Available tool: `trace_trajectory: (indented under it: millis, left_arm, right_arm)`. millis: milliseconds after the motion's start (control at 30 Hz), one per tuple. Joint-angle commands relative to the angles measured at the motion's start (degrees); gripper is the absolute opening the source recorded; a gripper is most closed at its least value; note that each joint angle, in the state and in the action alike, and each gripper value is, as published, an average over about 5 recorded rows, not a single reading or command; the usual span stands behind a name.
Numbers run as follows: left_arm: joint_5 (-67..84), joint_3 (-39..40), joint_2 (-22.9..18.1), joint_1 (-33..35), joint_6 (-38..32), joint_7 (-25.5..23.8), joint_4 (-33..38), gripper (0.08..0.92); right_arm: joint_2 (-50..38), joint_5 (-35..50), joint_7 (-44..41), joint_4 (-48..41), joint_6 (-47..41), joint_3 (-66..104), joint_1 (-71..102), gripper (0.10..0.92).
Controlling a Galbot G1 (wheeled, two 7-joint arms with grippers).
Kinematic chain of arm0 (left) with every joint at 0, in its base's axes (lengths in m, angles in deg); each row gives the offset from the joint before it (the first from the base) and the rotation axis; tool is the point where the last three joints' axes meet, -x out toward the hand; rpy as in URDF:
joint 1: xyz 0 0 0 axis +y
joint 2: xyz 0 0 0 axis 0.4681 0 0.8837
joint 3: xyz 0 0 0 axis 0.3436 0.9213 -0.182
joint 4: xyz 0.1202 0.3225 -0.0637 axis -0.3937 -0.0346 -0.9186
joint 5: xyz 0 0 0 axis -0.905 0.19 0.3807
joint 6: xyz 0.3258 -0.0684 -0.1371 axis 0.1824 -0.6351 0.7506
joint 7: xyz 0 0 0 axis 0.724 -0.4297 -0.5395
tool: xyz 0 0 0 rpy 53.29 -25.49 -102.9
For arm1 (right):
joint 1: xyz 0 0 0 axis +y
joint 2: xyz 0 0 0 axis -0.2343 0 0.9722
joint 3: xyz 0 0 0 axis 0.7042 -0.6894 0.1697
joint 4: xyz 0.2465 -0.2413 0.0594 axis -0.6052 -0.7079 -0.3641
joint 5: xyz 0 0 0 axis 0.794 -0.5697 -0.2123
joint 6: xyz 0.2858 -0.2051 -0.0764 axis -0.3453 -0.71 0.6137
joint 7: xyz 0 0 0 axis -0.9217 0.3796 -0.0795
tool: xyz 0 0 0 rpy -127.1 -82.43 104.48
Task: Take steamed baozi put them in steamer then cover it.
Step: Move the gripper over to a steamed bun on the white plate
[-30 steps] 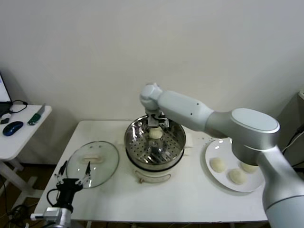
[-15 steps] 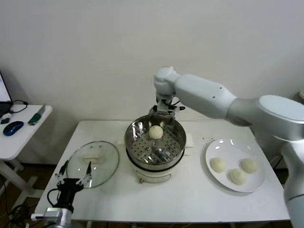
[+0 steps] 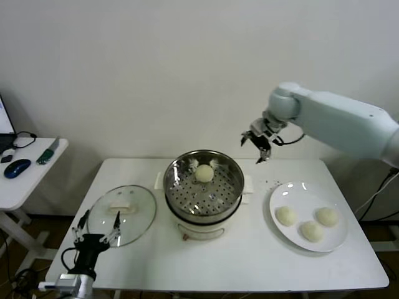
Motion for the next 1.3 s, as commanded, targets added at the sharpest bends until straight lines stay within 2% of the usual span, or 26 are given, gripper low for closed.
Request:
trace_trajectory:
  millis: [33, 367, 1300]
  left_arm:
    - [0.1, -0.3, -0.1, 0.8, 0.2, 0.0, 1.1, 0.823]
    - [-0.4, -0.3, -0.7, 0.6, 1.0, 0.1, 1.5, 0.823]
    - [-0.9, -0.4, -1.1, 0.0, 1.1, 0.2, -0.5, 0.823]
  right_arm:
    - [-15.0, 5.1, -0.6, 3.3, -14.1, 2.2, 9.9, 0.823]
    - [-13.7, -5.0, -2.1, -3.3, -9.5, 15.4, 27.1, 0.823]
    - [-5.3, -7.0, -1.1, -11.2, -6.0, 19.6, 32.2, 0.823]
